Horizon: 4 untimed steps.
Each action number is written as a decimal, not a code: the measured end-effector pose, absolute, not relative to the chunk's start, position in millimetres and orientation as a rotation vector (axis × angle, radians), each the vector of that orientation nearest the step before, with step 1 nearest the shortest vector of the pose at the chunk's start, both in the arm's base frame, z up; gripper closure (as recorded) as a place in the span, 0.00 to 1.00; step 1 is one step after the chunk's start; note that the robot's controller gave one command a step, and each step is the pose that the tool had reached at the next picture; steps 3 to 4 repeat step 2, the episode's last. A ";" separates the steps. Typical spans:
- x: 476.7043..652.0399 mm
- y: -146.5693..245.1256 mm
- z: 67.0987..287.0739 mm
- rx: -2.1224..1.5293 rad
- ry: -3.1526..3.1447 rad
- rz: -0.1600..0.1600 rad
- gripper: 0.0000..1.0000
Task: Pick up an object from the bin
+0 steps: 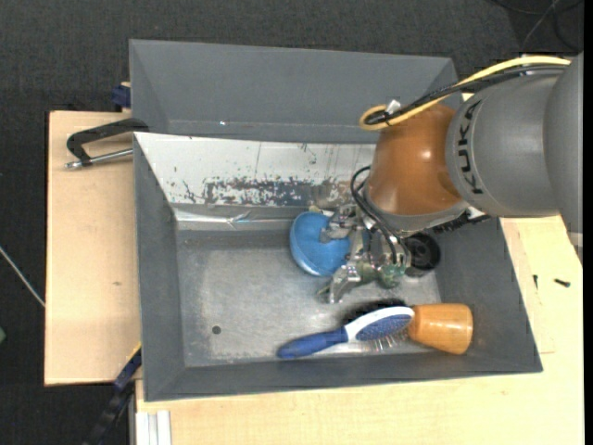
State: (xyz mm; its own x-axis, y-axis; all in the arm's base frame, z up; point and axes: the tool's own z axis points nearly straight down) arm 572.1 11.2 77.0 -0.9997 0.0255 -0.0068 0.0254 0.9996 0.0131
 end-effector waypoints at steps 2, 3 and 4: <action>587.0 8.0 217.1 0.083 3.126 0.003 1.00; 587.0 8.0 217.1 0.083 3.126 0.003 1.00; 587.0 8.0 217.1 0.083 3.126 0.003 1.00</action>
Offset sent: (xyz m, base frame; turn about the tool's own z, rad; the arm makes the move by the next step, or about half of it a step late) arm 0.0000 0.0000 0.0000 0.0000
